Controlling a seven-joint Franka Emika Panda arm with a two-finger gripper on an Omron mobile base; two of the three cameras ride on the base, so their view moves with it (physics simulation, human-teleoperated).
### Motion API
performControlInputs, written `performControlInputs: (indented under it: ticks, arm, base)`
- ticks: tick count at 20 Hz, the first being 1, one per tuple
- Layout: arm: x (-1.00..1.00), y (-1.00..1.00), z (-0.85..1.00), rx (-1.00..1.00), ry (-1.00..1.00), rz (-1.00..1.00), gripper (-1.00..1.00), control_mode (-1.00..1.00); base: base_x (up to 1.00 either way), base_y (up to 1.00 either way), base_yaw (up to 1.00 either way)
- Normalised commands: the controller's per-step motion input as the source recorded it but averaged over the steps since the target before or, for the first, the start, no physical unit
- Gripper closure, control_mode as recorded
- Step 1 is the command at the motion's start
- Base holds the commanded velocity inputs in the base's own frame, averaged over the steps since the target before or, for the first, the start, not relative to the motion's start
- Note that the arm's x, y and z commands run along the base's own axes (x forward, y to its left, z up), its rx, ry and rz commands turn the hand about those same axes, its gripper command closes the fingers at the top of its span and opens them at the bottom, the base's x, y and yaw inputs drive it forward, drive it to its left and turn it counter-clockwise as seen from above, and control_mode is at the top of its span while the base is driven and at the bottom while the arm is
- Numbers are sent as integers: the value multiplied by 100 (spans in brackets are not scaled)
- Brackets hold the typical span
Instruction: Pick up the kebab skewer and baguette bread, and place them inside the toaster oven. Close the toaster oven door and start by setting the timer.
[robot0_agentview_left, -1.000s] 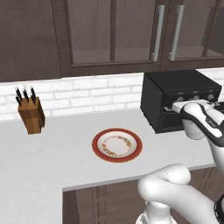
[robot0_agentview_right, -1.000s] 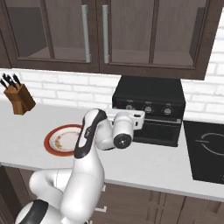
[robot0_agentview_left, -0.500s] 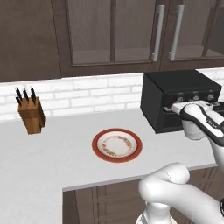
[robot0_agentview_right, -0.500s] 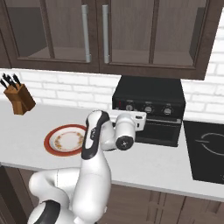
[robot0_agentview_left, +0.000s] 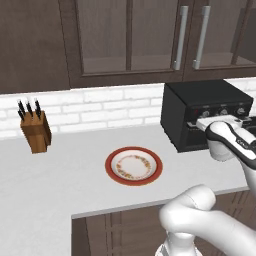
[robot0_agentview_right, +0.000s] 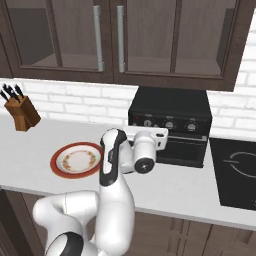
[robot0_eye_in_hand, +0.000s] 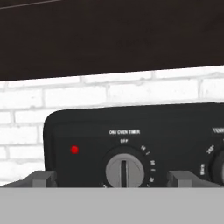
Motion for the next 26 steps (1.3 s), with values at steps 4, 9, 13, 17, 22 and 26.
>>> performControlInputs:
  ticks: [4,9,13,17,22,26]
  arm:
    - [16,-2,0,0,-4,0,-100,-100]
    - [13,0,0,0,-1,0,-100,-100]
    - [14,0,0,0,-1,0,-100,-100]
    - [13,-5,0,0,0,0,-100,-100]
    - [2,-20,-2,0,0,0,-100,-100]
    - [3,-16,-4,0,0,0,-100,-100]
  base:
    - [0,0,0]
    - [0,0,0]
    - [0,0,0]
    - [0,0,0]
    - [0,0,0]
    - [0,0,0]
